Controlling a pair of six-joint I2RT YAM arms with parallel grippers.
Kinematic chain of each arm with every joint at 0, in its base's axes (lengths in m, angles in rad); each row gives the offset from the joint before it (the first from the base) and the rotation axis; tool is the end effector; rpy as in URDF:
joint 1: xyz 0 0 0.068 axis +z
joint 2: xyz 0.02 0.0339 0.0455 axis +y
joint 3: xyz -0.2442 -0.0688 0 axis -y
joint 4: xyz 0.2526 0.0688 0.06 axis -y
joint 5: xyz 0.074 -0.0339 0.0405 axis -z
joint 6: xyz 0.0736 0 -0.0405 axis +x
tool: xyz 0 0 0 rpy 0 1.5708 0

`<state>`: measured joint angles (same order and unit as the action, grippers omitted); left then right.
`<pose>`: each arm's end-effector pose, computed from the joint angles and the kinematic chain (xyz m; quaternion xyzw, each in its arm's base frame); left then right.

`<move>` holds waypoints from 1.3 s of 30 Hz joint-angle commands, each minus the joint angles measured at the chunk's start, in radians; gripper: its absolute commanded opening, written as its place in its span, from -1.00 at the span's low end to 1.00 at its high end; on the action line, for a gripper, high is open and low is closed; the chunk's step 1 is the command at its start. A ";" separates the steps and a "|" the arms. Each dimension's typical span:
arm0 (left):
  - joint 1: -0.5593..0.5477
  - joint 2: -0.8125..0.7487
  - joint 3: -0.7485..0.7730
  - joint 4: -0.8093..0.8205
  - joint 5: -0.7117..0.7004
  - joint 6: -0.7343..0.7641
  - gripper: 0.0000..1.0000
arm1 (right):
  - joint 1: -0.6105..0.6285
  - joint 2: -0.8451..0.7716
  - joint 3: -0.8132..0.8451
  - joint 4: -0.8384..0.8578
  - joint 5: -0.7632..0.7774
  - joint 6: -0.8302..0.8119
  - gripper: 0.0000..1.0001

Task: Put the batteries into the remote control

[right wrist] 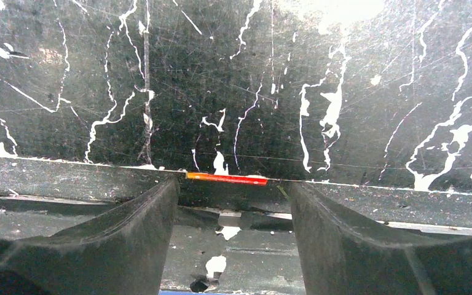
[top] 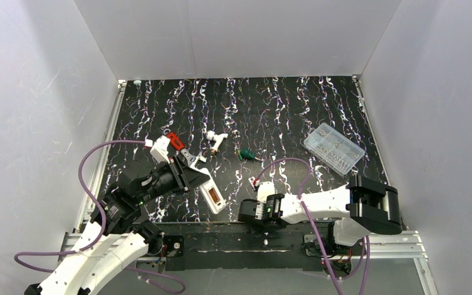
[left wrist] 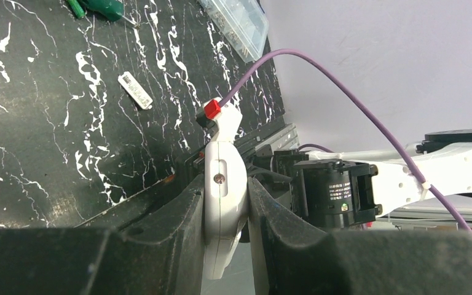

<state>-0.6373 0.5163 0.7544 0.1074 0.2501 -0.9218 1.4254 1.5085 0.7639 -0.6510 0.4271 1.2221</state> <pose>0.1304 -0.1192 0.4011 0.0201 0.5793 -0.6216 0.5269 0.0672 0.2487 0.0913 -0.0803 0.9704 0.0313 0.2256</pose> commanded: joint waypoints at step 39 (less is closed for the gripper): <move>-0.047 -0.008 0.030 -0.043 -0.012 0.037 -1.00 | 0.054 -0.073 0.097 -0.249 0.306 0.221 -0.26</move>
<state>-0.6792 0.5022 0.7609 0.0315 0.2253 -0.8898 1.4746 1.5108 0.8085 -0.7639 0.5064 1.3838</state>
